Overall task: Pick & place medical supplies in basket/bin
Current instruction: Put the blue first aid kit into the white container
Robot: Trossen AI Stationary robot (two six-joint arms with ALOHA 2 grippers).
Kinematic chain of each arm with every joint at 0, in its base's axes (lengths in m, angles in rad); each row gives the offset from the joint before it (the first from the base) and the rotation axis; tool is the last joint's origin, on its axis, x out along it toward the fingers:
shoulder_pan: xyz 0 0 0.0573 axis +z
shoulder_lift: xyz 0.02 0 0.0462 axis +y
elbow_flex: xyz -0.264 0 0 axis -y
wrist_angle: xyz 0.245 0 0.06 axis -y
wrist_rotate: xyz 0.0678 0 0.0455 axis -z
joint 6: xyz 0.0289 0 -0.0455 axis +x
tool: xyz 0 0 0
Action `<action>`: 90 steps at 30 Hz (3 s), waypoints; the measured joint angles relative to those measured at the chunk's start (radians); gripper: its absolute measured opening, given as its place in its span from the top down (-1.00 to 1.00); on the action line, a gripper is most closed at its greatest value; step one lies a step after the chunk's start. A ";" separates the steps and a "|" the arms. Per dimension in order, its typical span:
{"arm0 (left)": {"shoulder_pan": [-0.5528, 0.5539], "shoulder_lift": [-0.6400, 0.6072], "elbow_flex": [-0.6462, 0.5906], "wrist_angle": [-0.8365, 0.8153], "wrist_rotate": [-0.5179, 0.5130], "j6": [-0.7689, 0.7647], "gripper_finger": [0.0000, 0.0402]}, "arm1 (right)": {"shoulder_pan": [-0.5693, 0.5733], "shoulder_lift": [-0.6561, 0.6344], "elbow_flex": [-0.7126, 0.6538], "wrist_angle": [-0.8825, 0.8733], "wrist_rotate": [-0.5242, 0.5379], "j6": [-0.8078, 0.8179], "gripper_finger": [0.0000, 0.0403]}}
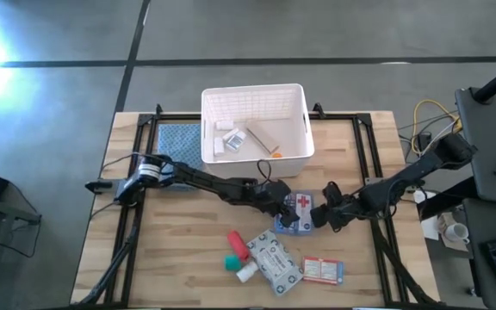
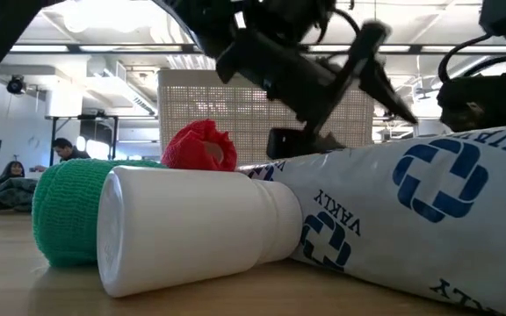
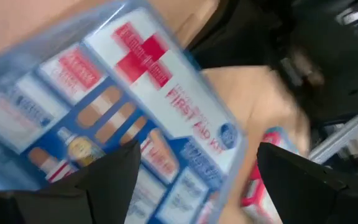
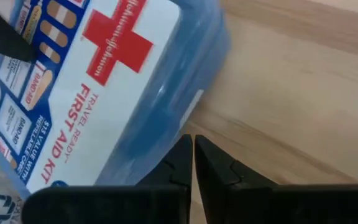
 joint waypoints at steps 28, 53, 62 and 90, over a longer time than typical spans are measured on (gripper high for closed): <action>0.005 0.020 0.013 -0.032 0.033 0.009 -0.50 | -0.054 0.076 0.046 -0.010 -0.051 -0.129 0.95; -0.007 -0.111 0.015 -0.491 -0.031 0.094 -0.50 | -0.069 -0.177 0.035 -0.083 -0.016 -0.204 0.01; -0.008 -0.113 -0.055 -0.358 -0.035 0.026 -0.50 | -0.190 -0.148 -0.126 0.194 -0.019 -0.110 -0.36; 0.000 -0.115 -0.193 -0.259 -0.018 -0.031 -0.50 | -0.239 0.162 -0.146 0.742 -0.023 -0.307 -0.38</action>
